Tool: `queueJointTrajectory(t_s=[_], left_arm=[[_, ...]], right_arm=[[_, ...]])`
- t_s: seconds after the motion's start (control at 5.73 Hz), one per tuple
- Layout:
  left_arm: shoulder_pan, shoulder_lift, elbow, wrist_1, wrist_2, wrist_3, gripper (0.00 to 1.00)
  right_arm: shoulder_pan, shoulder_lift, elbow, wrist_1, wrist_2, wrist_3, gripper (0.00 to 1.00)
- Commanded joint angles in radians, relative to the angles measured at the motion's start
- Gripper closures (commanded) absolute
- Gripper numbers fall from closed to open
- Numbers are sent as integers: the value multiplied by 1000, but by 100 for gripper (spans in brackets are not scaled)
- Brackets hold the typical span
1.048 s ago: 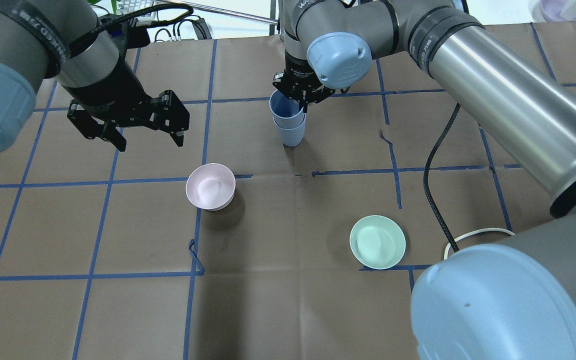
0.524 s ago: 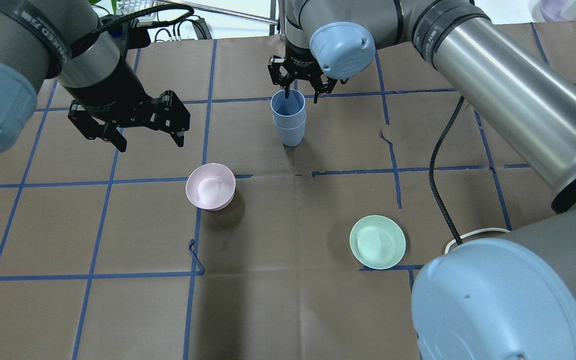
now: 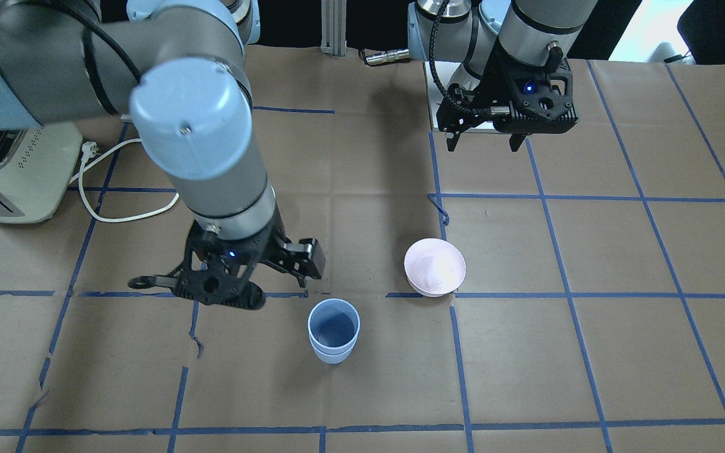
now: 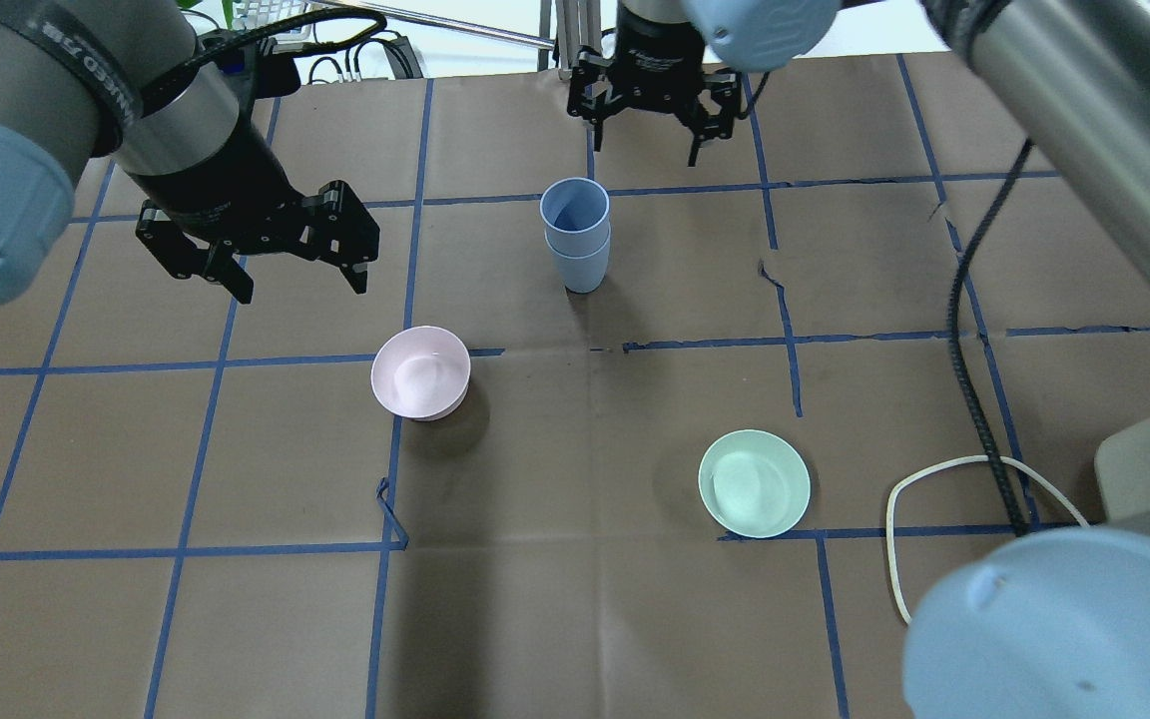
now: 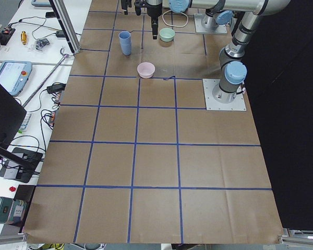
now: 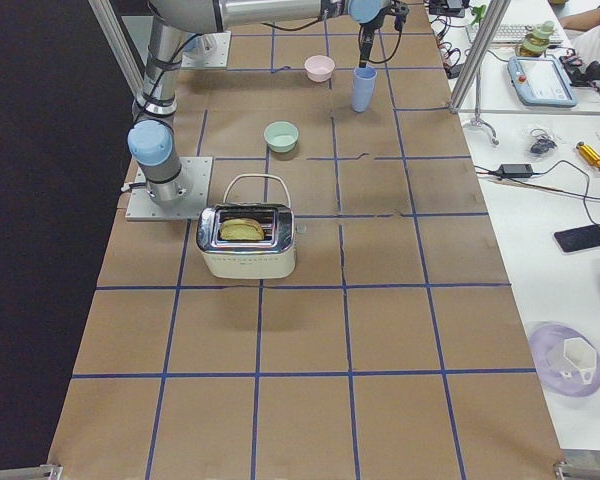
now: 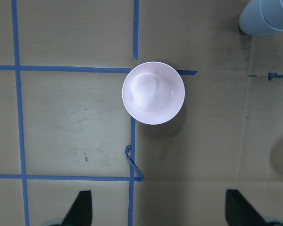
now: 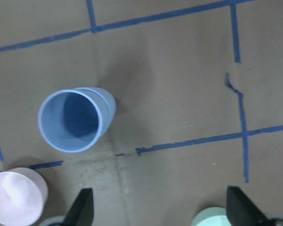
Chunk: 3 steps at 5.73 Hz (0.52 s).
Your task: Stack blue cups with both arms
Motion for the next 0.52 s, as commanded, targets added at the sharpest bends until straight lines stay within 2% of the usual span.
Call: queueJointTrajectory(t_s=[0.0, 0.17, 0.35], left_arm=[[0, 2, 0, 0, 0, 0, 1], [0, 2, 0, 0, 2, 0, 1], [-2, 2, 0, 0, 0, 0, 1]], right_arm=[[-158, -209, 215, 44, -20, -214, 0], [-174, -303, 319, 41, -19, -220, 0], [-177, -329, 355, 10, -20, -220, 0]])
